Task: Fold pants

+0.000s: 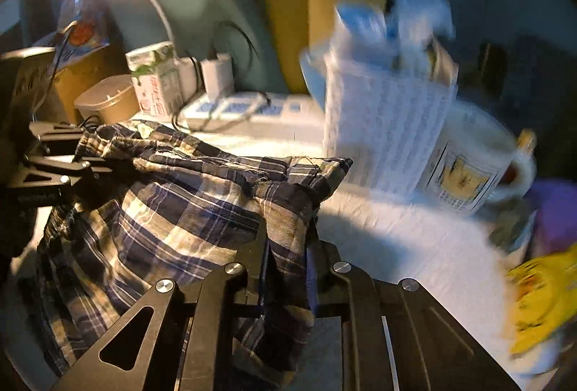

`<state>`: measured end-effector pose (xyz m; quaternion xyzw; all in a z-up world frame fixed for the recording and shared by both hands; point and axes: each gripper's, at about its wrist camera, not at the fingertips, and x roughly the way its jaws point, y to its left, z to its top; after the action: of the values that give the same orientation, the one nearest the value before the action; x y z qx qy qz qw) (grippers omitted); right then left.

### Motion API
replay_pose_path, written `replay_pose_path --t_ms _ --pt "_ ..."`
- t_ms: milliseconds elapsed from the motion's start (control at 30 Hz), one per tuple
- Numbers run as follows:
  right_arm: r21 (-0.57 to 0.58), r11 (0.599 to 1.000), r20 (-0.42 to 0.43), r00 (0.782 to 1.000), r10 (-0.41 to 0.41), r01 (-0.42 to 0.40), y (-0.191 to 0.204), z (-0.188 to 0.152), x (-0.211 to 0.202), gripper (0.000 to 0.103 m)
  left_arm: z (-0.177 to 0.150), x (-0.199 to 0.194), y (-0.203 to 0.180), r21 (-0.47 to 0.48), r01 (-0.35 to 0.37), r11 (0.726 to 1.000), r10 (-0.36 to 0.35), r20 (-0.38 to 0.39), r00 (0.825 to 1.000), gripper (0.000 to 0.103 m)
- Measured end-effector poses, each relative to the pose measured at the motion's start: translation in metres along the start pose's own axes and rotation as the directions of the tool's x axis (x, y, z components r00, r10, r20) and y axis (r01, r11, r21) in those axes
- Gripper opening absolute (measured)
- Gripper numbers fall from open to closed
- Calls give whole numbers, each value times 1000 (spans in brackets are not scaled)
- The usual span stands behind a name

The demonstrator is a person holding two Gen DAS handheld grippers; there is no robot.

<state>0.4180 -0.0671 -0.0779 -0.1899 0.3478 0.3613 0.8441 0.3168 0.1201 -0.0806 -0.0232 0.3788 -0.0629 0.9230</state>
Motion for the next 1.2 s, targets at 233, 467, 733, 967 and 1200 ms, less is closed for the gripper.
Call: replay_pose_path --t_ms 233,467,733,967,1200 --pt "-49 995 131 988 -79 86 27 16 -63 16 -6 -54 1 -11 -29 1000 30 105 994 23" --pt "-86 989 267 959 -94 121 59 29 -138 16 -15 -139 -12 -12 -59 998 60 286 956 23" --pt "-154 974 429 899 -86 167 106 34 -225 16 -25 -233 -27 -3 -111 994 101 434 895 23" --pt "-192 966 520 853 -50 174 158 25 -282 16 -63 -312 -31 -33 -139 990 136 514 847 23" --pt "-242 966 566 821 68 88 212 11 -322 16 -111 -381 -22 -58 -232 971 222 576 787 23"
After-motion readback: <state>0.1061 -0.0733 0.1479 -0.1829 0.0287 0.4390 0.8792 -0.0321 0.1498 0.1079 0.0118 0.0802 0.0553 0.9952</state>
